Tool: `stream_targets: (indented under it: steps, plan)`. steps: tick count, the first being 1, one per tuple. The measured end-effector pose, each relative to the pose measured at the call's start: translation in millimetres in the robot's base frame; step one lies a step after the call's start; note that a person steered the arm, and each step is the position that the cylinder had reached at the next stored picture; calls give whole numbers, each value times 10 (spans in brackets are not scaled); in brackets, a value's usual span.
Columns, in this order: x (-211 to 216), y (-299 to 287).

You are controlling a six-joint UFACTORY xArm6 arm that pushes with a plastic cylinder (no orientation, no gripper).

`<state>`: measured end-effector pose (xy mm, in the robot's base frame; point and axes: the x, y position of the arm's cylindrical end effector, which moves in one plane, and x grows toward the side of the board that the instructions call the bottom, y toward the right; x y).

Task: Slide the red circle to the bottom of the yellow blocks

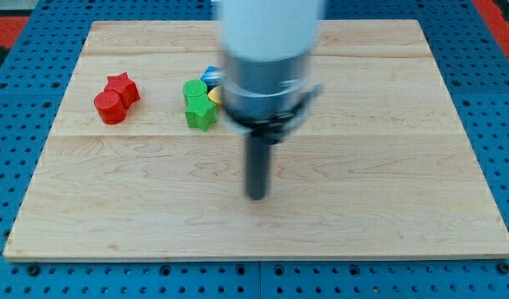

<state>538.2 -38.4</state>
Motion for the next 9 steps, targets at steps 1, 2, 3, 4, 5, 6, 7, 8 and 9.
stream_targets:
  steps: [1,2,3,4,5,6,7,8,9]
  plan:
    - [-105,-1096]
    - [-600,-1851]
    - [-1232,-2497]
    - [-1575,-2640]
    - [-1682,-2033]
    - [-1554,-1374]
    - [-1314,-1231]
    - [-1307,-1526]
    - [-1209,-1630]
